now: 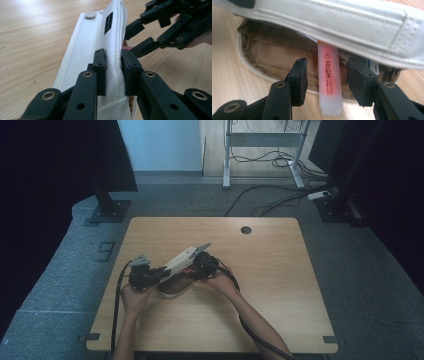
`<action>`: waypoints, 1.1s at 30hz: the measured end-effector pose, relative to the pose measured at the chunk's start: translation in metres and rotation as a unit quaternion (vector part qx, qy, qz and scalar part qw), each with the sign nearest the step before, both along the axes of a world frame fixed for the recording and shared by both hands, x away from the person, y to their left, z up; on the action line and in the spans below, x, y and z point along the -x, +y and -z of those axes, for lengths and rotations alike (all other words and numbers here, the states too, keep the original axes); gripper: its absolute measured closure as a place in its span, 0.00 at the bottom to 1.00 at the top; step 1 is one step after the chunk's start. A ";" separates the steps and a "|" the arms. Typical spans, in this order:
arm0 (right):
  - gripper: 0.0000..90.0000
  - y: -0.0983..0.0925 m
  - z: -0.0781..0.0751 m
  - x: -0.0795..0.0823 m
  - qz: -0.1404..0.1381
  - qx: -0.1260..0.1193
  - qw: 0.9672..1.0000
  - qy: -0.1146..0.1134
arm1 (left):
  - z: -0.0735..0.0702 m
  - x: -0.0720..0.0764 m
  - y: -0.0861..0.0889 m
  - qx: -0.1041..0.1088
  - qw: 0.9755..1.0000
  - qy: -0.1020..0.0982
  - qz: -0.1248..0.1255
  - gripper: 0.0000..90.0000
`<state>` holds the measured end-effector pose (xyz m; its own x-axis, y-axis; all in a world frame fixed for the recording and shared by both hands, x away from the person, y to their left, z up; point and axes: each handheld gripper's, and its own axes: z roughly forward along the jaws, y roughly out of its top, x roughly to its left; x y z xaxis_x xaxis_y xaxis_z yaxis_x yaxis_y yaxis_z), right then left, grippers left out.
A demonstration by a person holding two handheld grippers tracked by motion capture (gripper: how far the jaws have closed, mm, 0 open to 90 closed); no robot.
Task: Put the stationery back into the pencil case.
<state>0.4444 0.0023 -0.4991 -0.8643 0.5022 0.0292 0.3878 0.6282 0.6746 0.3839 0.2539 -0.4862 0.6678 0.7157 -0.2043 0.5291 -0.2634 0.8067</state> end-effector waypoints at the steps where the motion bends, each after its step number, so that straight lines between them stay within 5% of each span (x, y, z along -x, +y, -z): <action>1: 0.56 -0.002 0.000 0.001 -0.001 0.000 1.000 0.000 | 0.000 0.000 0.000 0.000 1.000 0.000 0.000 0.84; 17: 0.66 -0.040 0.015 0.022 0.020 -0.002 1.000 0.018 | 0.000 0.000 0.001 0.001 1.000 0.001 0.001 0.84; 33: 0.79 -0.040 0.032 0.027 0.035 0.003 0.999 0.035 | 0.001 0.000 0.001 0.003 1.000 0.002 0.001 0.84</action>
